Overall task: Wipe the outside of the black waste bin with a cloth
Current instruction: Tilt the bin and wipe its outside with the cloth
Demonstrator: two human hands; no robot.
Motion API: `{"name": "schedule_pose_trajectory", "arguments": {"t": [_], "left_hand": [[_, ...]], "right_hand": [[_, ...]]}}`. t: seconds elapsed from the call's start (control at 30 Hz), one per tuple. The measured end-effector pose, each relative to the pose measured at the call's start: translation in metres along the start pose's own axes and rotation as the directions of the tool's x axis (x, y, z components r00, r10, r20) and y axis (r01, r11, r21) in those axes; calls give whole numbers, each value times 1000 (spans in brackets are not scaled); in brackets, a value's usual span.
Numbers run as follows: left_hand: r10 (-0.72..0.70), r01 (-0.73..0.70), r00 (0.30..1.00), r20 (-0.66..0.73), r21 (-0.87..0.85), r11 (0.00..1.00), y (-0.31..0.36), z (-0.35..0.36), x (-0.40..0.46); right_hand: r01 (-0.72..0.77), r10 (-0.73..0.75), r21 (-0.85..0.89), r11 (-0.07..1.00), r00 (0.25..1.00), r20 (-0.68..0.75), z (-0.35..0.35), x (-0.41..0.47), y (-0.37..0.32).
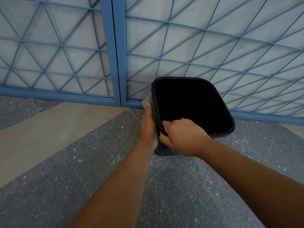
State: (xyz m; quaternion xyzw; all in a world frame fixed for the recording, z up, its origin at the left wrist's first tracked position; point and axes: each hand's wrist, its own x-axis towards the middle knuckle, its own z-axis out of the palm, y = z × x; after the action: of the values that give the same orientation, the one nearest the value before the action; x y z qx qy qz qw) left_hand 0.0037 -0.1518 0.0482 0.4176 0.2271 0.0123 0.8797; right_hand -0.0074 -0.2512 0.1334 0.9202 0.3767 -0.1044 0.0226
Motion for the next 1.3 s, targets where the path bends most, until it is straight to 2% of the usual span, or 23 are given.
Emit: {"name": "schedule_pose_trajectory", "arguments": {"t": [0.1,0.23,0.4,0.57,0.7,0.8,0.87,0.93,1.0,1.1,1.23,1.3], "left_hand": [[38,-39,999,8,18,999,-12,-1,-8],[-37,41,998,-43,86,995,-4,-7,0],[42,-42,999,10,54,998,-1,0,-3],[-75,81,994,-74,76,994,4,-5,1],[2,1,999,-47,63,998,-4,-2,-8],[-58,64,994,-94,62,996,-7,-5,-10],[-69,71,996,-58,39,997,3,-4,-3],[5,-4,1000,-11,50,999,5,-1,0],[18,-21,999,46,54,998,3,0,1],[-50,47,998,33,93,995,11,-1,9],[15,-18,996,91,36,999,10,3,8],[-10,9,997,76,16,1000,3,0,7]], "right_hand": [[3,-3,-8,1000,1000,0,0,0,0],[9,-9,-16,1000,1000,0,0,0,0],[-4,4,-5,1000,1000,-4,-1,-1,-1],[0,0,4,1000,1000,1,-1,0,-1],[3,-3,5,1000,1000,2,0,-1,-1],[6,-6,-9,1000,1000,13,0,-1,0],[7,-6,-13,1000,1000,11,0,0,0],[7,-7,-12,1000,1000,5,0,0,0],[11,-11,-16,1000,1000,5,0,0,0],[14,-14,-15,1000,1000,10,-1,-1,0],[15,-15,-10,1000,1000,2,0,-1,0],[18,-18,-15,1000,1000,3,0,-1,0]]}}
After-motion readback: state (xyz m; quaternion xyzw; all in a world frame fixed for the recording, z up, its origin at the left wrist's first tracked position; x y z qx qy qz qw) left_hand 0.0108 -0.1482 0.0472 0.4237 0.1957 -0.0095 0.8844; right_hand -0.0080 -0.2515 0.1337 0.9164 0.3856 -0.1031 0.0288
